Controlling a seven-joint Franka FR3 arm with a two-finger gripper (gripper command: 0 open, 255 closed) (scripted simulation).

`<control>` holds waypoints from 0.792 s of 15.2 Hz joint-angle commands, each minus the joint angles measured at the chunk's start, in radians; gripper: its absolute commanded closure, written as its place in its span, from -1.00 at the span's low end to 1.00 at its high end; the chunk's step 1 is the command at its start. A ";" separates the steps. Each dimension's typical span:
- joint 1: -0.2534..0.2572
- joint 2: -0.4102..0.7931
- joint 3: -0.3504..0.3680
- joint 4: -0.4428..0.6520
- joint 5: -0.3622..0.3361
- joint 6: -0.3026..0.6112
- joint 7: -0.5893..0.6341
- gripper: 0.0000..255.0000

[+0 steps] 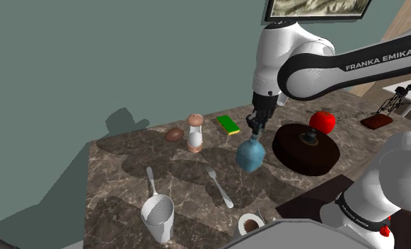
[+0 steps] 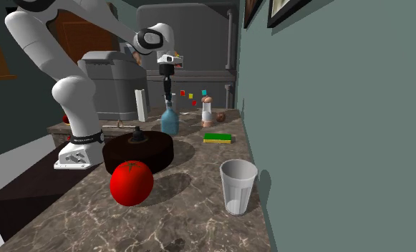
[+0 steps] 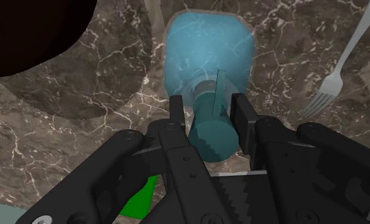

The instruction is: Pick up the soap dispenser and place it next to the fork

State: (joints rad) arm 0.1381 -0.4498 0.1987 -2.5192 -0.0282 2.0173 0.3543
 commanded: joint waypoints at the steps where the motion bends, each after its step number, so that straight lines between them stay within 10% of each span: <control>1: 0.000 0.000 0.000 0.000 0.000 0.000 0.000 1.00; 2: 0.000 0.000 0.000 0.000 0.000 0.000 0.000 -1.00; 12: 0.005 -0.028 -0.001 0.107 0.006 -0.135 -0.004 -1.00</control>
State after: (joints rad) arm 0.1412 -0.4712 0.1976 -2.4217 -0.0234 1.9003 0.3498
